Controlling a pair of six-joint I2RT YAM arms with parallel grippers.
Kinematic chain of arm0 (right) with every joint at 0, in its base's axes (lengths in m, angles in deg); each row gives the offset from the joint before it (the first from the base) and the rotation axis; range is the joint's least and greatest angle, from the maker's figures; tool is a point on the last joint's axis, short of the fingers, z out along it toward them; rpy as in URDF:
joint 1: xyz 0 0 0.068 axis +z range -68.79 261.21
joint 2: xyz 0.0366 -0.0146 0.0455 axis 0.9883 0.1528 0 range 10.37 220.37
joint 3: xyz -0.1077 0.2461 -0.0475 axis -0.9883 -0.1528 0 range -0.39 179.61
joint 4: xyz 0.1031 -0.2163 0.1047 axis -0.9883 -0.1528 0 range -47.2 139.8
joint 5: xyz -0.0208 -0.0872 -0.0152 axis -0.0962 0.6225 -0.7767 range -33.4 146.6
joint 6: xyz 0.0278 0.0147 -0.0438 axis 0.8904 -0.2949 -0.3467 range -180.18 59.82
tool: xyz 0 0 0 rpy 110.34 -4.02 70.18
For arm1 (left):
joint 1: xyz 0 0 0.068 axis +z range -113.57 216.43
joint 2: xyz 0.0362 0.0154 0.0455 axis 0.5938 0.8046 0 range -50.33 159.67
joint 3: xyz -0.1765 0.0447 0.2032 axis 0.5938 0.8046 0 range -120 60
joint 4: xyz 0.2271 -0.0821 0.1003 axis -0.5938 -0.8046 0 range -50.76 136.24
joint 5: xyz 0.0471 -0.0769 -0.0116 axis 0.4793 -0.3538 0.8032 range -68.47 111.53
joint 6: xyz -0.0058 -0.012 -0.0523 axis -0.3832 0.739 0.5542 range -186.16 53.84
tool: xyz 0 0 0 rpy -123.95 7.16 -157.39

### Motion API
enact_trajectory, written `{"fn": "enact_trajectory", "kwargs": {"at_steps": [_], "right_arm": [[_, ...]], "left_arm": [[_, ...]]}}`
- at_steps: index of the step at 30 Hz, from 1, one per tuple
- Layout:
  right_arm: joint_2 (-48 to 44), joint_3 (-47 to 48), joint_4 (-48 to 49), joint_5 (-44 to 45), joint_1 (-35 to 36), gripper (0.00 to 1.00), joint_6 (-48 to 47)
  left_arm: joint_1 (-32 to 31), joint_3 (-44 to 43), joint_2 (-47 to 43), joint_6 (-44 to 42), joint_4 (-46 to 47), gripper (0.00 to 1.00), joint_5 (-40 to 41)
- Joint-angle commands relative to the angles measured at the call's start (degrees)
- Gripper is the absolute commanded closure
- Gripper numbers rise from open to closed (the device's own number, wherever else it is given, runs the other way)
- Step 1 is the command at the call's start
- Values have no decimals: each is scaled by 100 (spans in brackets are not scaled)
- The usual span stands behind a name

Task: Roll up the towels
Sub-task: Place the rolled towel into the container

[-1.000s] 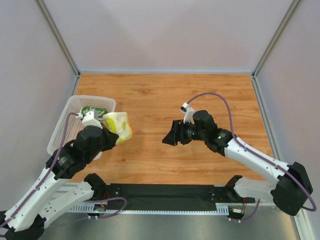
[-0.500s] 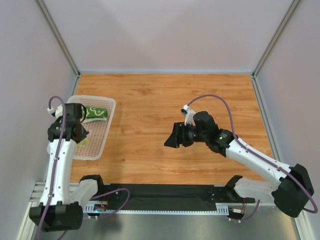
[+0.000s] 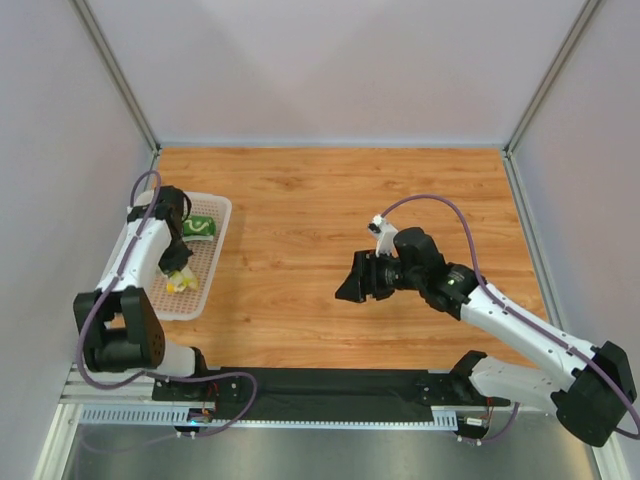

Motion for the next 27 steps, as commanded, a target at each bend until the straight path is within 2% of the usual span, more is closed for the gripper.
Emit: {"fn": "enact_trajectory", "kwargs": {"at_steps": [1,7,13,21,27], "right_arm": [[-81,77,-332,24,-1,32,-104],[-248,349,-982,384,-1,32,-473],[-213,516,-1317,569,-1,32,-631],[-108,622,-1528,666,8,32,-719],[-151,552,-1625,754,8,32,-807]], "left_arm": [[44,-367,514,250,552,100,-182],[52,-561,1262,558,1376,100,-771],[52,-711,1631,787,1773,100,-868],[131,-131,1614,1515,2661,100,-1359],[140,361,1456,2069,3223,100,-1342]]}}
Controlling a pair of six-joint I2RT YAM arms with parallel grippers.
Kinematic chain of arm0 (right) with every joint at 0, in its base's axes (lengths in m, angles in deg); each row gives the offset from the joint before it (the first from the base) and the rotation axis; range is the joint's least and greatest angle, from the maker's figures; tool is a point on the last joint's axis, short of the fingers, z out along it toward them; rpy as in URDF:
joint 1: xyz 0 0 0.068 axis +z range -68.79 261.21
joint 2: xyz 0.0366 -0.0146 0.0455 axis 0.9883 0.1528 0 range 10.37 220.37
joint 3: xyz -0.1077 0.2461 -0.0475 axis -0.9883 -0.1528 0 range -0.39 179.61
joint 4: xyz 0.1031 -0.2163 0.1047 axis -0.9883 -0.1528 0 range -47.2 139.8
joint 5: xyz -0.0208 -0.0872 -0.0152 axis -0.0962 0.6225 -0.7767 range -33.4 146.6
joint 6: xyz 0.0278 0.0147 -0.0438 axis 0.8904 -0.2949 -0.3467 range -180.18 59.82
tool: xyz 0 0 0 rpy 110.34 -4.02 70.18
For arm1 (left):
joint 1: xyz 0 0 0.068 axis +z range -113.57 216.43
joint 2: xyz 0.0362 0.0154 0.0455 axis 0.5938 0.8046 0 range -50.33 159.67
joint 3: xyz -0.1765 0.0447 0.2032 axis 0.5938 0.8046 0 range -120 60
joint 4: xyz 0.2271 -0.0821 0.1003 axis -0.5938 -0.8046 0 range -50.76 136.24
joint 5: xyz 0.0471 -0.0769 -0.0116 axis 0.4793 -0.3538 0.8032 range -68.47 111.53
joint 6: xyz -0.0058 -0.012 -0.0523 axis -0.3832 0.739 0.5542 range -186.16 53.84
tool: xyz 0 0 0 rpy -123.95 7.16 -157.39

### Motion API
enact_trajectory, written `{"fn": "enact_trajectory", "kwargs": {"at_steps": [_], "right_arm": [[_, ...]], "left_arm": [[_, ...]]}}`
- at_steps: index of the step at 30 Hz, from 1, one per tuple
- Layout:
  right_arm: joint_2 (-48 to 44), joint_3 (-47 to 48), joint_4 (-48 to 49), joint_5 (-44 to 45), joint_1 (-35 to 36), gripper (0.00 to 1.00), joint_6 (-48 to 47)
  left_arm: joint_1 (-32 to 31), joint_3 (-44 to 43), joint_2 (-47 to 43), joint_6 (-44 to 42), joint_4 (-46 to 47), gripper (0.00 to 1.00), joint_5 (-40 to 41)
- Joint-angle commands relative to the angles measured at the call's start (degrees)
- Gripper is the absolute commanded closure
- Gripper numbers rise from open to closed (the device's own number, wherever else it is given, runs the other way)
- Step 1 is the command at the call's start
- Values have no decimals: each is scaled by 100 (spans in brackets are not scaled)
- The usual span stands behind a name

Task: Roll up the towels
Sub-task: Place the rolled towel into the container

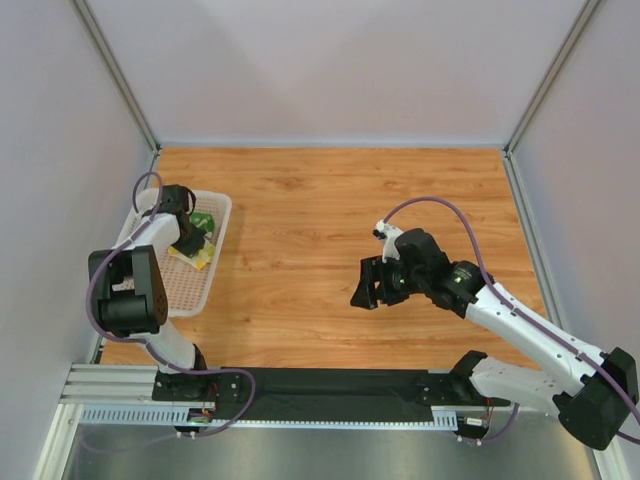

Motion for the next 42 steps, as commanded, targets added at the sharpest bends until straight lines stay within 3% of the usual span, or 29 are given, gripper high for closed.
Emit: {"fn": "enact_trajectory", "kwargs": {"at_steps": [1,5,11,14,16,19,30,34,35,36,37,42], "right_arm": [[-34,163,-104,114,-1,32,-178],[-16,163,-130,122,8,32,-222],[63,136,-69,122,8,32,-239],[89,119,-16,105,8,32,-222],[89,101,19,113,8,32,-204],[98,110,37,131,8,32,-187],[89,171,54,131,8,32,-134],[116,180,54,96,8,32,-143],[125,180,63,87,8,31,-143],[142,189,72,78,8,31,-143],[142,189,72,78,-9,31,-134],[186,198,124,52,-1,31,-108]], "left_arm": [[35,383,-244,673,756,100,-164],[27,648,-377,867,1056,100,-226],[27,596,-148,728,1039,87,-638],[27,727,-210,596,1188,75,-814],[27,797,-271,499,1188,59,-850],[27,876,-385,411,1110,50,-806],[27,1017,-746,191,793,38,-762],[27,1070,-904,51,740,22,-771],[35,1088,-948,42,731,12,-754],[27,1096,-992,7,731,12,-710],[27,1088,-1070,-11,679,3,-683],[27,930,-1264,-116,424,1,-578]]}}
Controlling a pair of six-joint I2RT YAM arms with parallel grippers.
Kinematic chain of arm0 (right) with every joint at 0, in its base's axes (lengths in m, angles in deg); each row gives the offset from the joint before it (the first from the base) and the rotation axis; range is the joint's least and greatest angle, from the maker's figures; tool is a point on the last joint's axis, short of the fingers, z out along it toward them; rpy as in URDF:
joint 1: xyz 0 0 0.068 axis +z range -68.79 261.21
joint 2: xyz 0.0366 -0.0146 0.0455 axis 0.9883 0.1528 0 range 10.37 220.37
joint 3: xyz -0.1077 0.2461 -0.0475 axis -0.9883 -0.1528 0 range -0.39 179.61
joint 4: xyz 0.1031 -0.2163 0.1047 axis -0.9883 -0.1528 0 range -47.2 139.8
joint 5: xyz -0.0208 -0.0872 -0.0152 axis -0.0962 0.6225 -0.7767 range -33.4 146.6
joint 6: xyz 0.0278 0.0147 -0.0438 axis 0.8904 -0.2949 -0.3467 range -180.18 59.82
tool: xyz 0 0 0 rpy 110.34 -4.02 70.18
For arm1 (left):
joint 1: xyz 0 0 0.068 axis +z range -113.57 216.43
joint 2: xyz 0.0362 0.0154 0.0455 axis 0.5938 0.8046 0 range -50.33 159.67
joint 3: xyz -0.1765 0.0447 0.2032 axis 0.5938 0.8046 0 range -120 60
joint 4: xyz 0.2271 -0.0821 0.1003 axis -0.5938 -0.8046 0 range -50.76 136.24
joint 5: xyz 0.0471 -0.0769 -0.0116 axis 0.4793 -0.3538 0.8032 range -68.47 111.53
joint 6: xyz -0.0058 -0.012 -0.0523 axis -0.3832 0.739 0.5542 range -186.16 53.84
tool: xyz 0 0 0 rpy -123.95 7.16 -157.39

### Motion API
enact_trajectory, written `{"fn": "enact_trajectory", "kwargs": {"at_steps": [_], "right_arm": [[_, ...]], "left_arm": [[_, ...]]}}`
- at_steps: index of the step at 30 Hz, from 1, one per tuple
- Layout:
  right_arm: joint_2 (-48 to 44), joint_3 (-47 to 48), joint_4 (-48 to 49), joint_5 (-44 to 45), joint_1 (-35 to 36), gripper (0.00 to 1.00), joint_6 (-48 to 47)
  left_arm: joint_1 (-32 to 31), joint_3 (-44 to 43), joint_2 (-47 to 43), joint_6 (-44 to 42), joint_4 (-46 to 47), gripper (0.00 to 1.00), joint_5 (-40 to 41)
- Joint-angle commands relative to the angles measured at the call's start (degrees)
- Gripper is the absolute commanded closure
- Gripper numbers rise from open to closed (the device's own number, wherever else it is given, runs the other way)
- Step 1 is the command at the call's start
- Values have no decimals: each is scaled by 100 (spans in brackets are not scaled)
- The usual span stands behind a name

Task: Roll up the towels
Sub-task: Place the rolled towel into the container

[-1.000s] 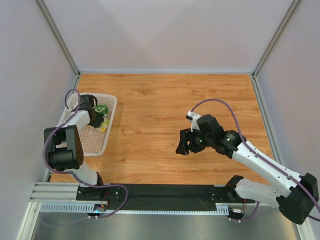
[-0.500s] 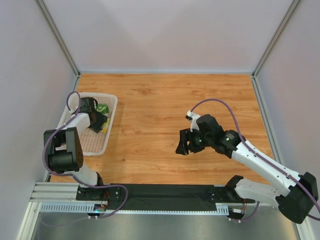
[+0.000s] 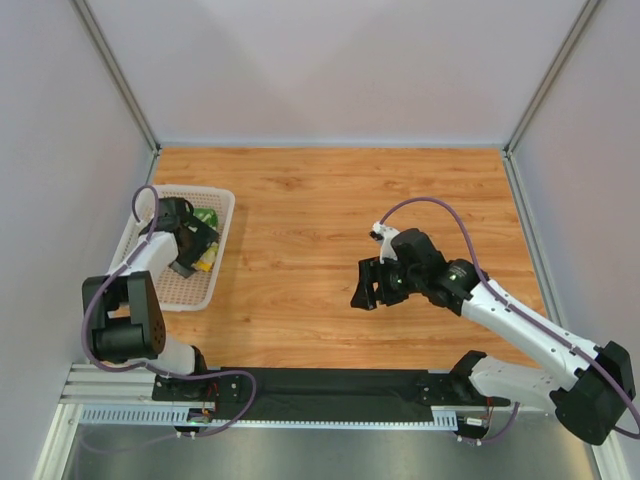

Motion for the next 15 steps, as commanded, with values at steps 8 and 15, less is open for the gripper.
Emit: {"fn": "enact_trajectory", "kwargs": {"at_steps": [8,15], "right_arm": [[88,215,241,-60,8,31,45],[176,259,293,10,8,28,-25]], "left_arm": [[0,-276,-636,-377,-592,1,201],[0,-451,-1453,-755,-1145,1,526]]}}
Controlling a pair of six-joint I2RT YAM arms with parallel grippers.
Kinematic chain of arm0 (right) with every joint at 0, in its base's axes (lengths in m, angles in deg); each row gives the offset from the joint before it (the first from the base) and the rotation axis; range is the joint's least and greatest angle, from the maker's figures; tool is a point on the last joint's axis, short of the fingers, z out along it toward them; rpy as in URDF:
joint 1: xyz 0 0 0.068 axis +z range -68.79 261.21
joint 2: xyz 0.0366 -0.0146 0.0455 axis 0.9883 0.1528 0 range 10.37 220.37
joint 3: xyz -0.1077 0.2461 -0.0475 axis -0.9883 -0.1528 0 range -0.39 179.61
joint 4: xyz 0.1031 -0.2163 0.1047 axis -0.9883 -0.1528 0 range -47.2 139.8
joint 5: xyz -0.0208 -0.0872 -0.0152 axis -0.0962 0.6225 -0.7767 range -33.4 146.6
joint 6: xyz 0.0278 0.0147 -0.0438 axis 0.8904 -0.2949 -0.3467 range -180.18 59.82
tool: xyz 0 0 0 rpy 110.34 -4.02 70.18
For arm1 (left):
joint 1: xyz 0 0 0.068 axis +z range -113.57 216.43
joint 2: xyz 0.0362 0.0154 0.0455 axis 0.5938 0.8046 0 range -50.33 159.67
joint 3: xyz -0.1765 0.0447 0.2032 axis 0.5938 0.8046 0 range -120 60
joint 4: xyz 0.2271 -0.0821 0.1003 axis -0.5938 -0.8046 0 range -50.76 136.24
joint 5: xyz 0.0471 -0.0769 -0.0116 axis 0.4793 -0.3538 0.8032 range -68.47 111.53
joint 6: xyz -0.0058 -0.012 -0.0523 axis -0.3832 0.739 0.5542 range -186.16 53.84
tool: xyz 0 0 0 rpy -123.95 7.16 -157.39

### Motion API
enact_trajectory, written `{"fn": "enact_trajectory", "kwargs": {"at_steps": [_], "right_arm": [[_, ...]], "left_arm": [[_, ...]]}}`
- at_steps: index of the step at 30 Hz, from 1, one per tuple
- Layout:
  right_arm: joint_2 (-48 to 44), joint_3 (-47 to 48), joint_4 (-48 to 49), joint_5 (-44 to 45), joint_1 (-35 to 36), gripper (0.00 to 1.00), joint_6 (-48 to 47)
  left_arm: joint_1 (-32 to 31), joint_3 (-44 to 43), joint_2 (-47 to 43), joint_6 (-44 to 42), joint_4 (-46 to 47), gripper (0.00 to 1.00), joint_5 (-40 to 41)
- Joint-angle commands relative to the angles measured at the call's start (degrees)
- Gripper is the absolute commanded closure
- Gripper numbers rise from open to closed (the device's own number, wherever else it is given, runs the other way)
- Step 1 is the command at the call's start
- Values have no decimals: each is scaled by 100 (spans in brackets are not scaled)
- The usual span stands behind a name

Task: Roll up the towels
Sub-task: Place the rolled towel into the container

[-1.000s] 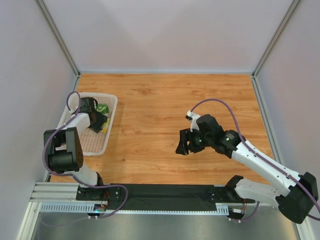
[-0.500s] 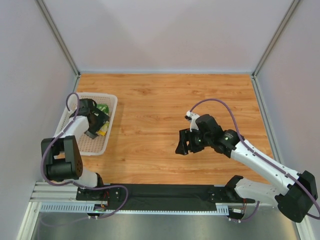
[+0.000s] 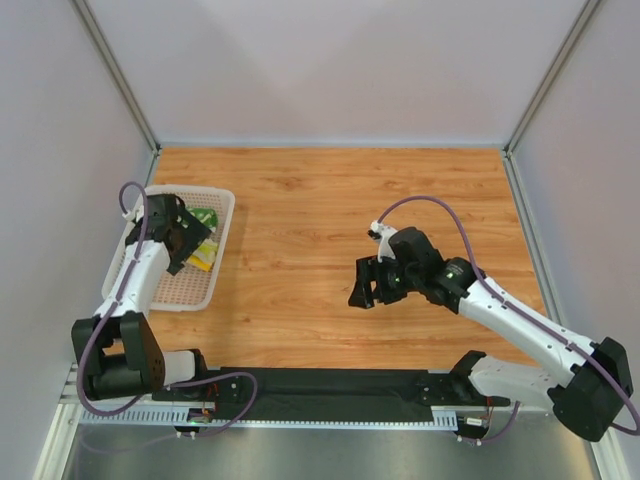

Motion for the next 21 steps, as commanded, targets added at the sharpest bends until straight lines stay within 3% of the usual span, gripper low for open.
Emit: {"fn": "enact_trajectory", "kwargs": {"at_steps": [1,11,14,21], "right_arm": [[54,251,226,13,-1,28,-27],[247,400,410,144,8,28,-159],[265,269,611,162,8,28,-203],[-16,-13,850,284,8,29,-273]], "left_arm": [[0,-253,-532,-332,-353,1,242],[-175,380,-1780,-1236,261,1,-240],[-499,538,-2218,-1421,516,1,-276],[-1948,776,-2914,-1975,1115,1,-5]]}}
